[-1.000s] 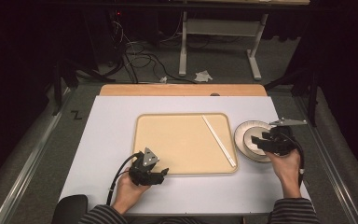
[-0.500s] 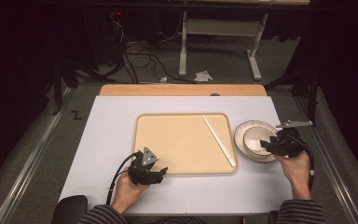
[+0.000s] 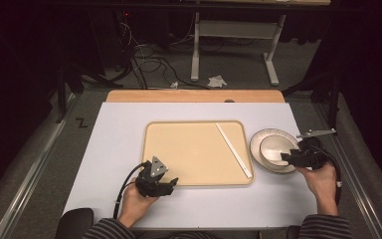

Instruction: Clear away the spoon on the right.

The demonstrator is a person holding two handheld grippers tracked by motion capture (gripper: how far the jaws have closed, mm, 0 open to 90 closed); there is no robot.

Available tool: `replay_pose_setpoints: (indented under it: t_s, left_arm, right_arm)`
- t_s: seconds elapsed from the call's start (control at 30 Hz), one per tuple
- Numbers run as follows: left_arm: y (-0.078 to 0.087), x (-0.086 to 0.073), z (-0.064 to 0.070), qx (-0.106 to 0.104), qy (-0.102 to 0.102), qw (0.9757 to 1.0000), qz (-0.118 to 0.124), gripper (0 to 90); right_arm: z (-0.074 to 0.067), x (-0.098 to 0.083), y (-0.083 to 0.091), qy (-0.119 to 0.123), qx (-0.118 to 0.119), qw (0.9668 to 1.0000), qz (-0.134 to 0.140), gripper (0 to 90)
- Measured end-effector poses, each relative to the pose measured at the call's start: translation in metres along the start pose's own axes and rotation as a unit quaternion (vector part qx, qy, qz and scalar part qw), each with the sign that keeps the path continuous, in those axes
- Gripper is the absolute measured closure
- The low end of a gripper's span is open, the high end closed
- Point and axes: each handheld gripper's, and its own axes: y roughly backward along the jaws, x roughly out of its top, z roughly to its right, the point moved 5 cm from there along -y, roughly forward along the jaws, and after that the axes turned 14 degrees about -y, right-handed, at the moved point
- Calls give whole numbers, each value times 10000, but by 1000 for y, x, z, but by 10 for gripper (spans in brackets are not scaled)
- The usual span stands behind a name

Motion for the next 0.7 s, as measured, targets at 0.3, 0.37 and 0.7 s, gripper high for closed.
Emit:
replay_pose_setpoints:
  t_s: [0.3, 0.37, 0.7]
  left_arm:
    - [1, 0, -2, -1, -24, 10000, -19, 354]
    - [2, 1, -1, -3, -28, 10000, 4, 354]
    - [0, 0, -1, -16, -41, 10000, -14, 354]
  right_arm:
    - [4, -2, 4, 81, -85, 9995, -308, 651]
    - [6, -3, 3, 36, -32, 9994, -356, 666]
    - [4, -7, -2, 111, 43, 9982, -587, 697]
